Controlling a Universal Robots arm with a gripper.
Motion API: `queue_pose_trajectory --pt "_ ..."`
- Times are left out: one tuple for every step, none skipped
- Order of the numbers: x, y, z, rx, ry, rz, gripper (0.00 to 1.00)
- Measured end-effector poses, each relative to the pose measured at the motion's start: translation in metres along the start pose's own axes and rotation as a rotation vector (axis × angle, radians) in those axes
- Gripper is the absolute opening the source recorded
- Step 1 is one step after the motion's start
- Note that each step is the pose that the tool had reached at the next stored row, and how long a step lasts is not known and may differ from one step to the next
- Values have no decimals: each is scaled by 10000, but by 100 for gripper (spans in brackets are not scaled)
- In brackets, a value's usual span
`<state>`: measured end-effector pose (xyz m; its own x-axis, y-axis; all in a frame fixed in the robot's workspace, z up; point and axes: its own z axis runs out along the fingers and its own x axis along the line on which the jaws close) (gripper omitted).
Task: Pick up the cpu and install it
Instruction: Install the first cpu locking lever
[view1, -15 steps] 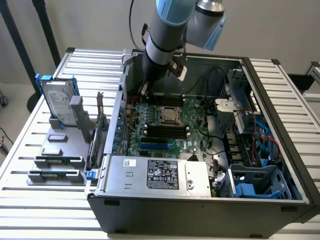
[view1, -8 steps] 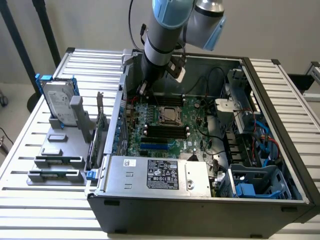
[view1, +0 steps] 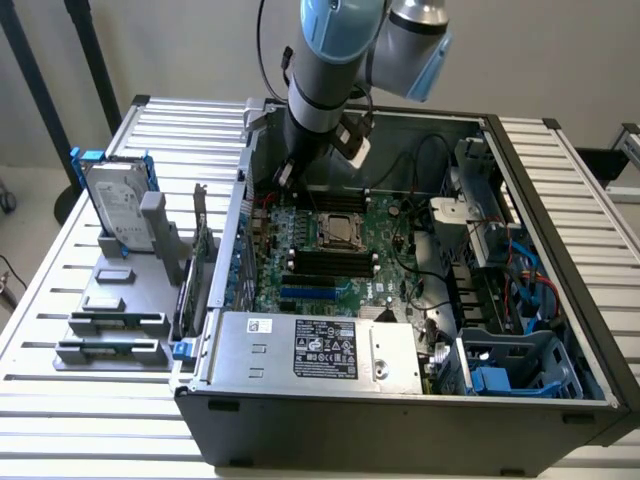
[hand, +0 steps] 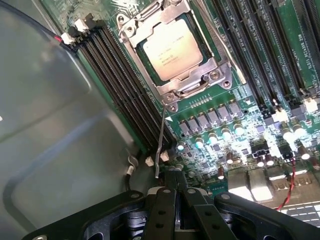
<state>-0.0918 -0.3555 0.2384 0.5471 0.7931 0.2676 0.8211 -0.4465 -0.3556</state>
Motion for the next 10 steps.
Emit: queue_pose_trajectory --pt "0 0 0 -10 66 87 11" --pt "0 0 0 -21 130 178 11" --pt "0 0 0 -34 196 271 11" --pt "0 0 0 -48 260 362 11" --pt "0 0 0 -64 319 451 11" --pt "0 0 0 -82 377 537 11" --pt "0 0 0 -106 431 621 11" --pt "0 0 -1 -133 482 705 11" --pt "1 -1 -1 -163 533 793 11" --pt "1 -1 -2 -196 583 877 11"
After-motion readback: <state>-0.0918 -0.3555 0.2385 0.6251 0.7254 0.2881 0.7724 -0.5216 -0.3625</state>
